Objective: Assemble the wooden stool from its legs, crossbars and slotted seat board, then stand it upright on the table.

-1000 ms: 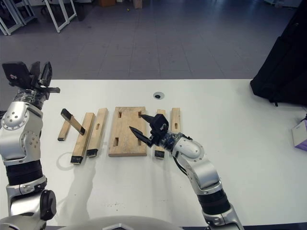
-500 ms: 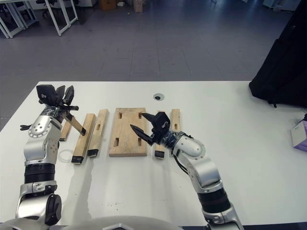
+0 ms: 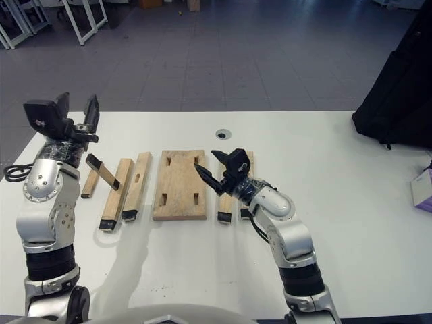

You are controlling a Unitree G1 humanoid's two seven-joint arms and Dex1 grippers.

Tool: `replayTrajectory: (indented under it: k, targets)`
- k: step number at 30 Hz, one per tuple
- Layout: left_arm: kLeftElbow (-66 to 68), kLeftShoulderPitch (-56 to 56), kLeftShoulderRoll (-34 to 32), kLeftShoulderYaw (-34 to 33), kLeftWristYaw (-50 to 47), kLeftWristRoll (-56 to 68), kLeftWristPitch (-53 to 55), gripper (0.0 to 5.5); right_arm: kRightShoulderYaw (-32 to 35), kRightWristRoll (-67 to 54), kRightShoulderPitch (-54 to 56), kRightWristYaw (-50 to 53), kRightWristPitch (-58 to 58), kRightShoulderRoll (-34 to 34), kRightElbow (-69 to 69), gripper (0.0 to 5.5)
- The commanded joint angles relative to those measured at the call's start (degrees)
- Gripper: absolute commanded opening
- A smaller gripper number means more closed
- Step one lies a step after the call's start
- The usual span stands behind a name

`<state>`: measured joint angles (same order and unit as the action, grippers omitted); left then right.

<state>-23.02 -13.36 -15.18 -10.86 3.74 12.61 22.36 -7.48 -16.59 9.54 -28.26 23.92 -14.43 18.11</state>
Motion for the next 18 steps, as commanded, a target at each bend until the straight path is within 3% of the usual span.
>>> replayTrajectory:
  k: [1, 4, 6, 10, 14, 18]
  targets:
    - [-3.13, 2.52, 2.3, 3.26, -0.81, -0.91, 1.81, 3.26, 2.19, 0.63, 0.25, 3.99, 2.44, 0.76, -1.47, 3.04]
    - [-3.29, 4.99, 4.03, 6.27, -1.13, -2.16, 2.14, 3.26, 6.67, 3.74, 0.65, 13.86, 4.53, 3.04, -2.51, 3.04]
    - [-3.59, 7.23, 5.25, 7.93, -1.84, -3.46, 1.96, 3.26, 6.32, 5.82, -0.2, 17.76, 6.34, 4.17, -2.46, 3.04]
    - [-6.31, 12.78, 6.96, 8.08, -4.35, -6.04, 2.15, 3.26, 2.47, 7.79, -2.09, 18.57, 7.39, 4.87, -1.77, 3.04]
    - [-10.99, 26.31, 7.67, 10.63, -4.32, -8.71, -1.4, 3.26, 2.98, 7.68, -3.57, 18.35, 8.23, 4.63, -0.13, 3.04]
    - [-9.68, 31.78, 8.07, 9.37, -4.04, -8.65, -0.14, 3.26, 3.3, 7.55, -4.81, 18.73, 9.38, 4.77, 1.53, 3.04]
